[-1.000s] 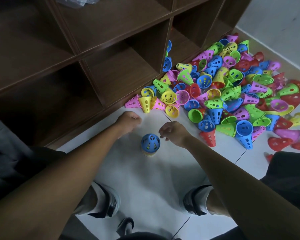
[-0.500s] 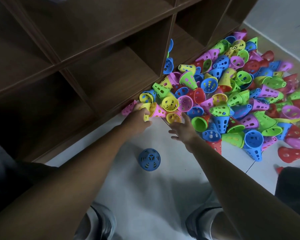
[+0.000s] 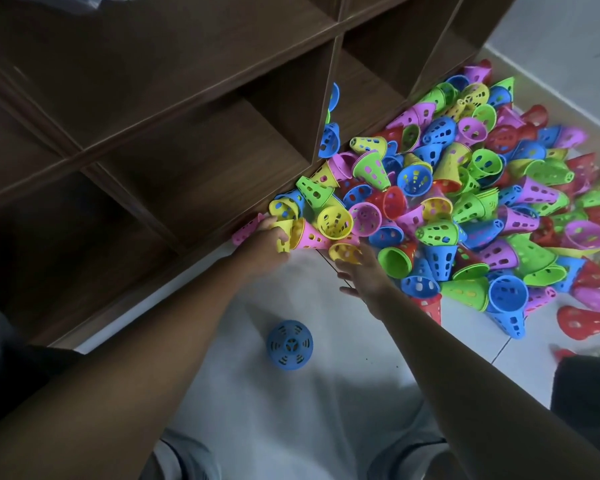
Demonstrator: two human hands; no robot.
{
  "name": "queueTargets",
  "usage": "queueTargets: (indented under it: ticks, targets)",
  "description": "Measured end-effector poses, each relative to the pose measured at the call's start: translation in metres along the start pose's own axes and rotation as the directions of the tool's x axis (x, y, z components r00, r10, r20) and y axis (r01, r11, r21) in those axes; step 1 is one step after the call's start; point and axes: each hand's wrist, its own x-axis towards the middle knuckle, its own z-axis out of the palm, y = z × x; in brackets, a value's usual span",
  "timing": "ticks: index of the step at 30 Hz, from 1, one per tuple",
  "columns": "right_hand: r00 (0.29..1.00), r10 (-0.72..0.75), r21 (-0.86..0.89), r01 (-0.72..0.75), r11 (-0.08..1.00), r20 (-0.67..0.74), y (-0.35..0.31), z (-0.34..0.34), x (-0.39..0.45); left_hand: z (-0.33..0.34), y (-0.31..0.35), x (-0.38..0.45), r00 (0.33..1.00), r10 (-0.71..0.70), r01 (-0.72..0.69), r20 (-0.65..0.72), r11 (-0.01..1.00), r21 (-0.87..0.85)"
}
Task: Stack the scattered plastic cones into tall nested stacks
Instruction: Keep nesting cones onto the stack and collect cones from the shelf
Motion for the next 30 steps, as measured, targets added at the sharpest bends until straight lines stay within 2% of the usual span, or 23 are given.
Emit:
queueTargets:
  ticks: [3,9,11,15,21,24,26,30]
  targets:
    - [0.996,-0.001,0.033,0.004,0.999,-0.087,0.004,-0.005,0.006,0.0,0.004,0.001,1.0,-0.023,0.023,-0.012,1.0,0.012]
    - [0.939,-0.095,-0.132,0.054,0.99,-0.33,0.009,-0.016,0.008,-0.008,0.018,-0.014,1.0,0.007,-0.007,0.001,0.997,0.076]
    - [0.906,-0.128,-0.203,0.047,0.978,-0.404,0.012,-0.02,0.009,-0.009,0.018,-0.019,0.999,0.019,-0.018,-0.028,0.998,0.054]
    - [0.817,-0.22,-0.349,0.024,0.937,-0.533,0.009,-0.026,-0.002,-0.007,0.021,-0.032,0.991,-0.054,0.043,-0.124,0.995,-0.091]
    - [0.759,-0.265,-0.348,0.053,0.936,-0.595,0.005,-0.033,-0.019,-0.005,0.025,-0.052,0.981,-0.131,0.074,-0.141,0.933,-0.353]
    - [0.76,-0.285,-0.351,0.08,0.933,-0.584,0.004,-0.034,-0.029,-0.008,0.024,-0.065,0.991,-0.094,0.048,-0.098,0.919,-0.391]
    - [0.774,-0.289,-0.349,0.094,0.933,-0.563,0.004,-0.034,-0.035,-0.012,0.021,-0.071,0.994,-0.089,0.055,-0.07,0.921,-0.385]
    - [0.837,-0.253,-0.234,0.155,0.96,-0.485,0.004,-0.035,-0.041,-0.023,0.023,-0.085,0.995,-0.097,0.09,0.017,0.838,-0.538]
